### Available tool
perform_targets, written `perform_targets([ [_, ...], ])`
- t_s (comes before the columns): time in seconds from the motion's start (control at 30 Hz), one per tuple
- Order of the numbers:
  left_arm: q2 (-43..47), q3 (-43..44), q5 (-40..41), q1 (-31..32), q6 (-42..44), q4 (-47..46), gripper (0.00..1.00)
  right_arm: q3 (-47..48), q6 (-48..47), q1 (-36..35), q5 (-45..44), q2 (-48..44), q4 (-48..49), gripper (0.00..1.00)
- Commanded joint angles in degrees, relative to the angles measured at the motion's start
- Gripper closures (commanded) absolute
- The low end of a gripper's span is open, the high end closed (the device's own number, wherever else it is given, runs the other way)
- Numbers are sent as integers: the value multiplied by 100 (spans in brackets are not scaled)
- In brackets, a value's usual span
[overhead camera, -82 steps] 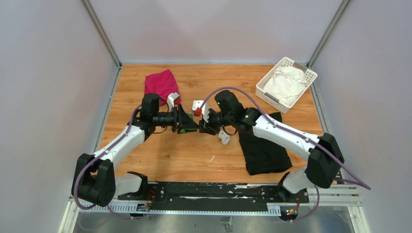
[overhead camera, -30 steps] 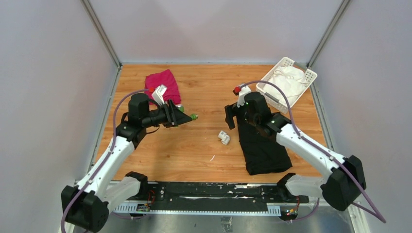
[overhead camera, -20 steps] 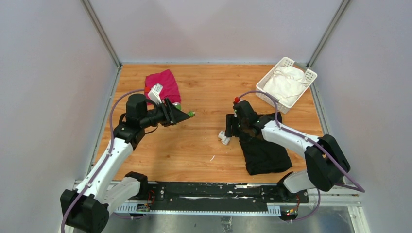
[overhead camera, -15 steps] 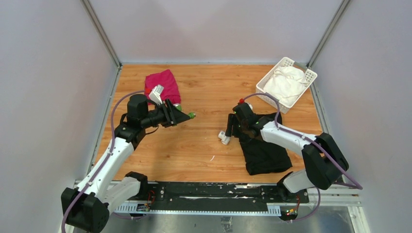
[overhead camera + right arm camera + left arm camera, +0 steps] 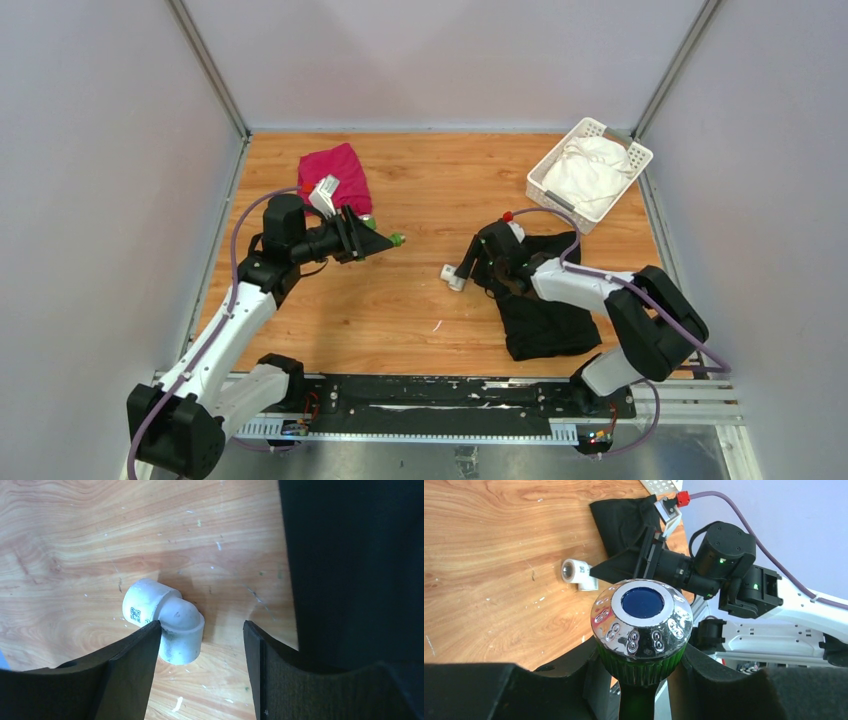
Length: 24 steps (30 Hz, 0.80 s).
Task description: Install the water faucets
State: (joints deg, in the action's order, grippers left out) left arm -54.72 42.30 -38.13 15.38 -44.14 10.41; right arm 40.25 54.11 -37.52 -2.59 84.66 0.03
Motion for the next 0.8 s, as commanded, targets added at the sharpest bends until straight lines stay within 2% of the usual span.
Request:
perform_targets([
  [0.0,99,-106,-151,-35,28,-119,100,-13,168,-120,116,248,493,33],
  [0.13,122,-130,-151,-35,28,-94,100,-15,144,-156,168,348,736,29],
  [0.4,93,-142,-176,-35,37,-66,100,14,144,-349,495,330,1087,29],
  [0.57,109,-157,-184,-35,41,-44,100,483,98,-536,58,566,347,30],
  [0.77,148,-152,-204,-35,98,21,100,978,-38,-678,-305,926,-548,38],
])
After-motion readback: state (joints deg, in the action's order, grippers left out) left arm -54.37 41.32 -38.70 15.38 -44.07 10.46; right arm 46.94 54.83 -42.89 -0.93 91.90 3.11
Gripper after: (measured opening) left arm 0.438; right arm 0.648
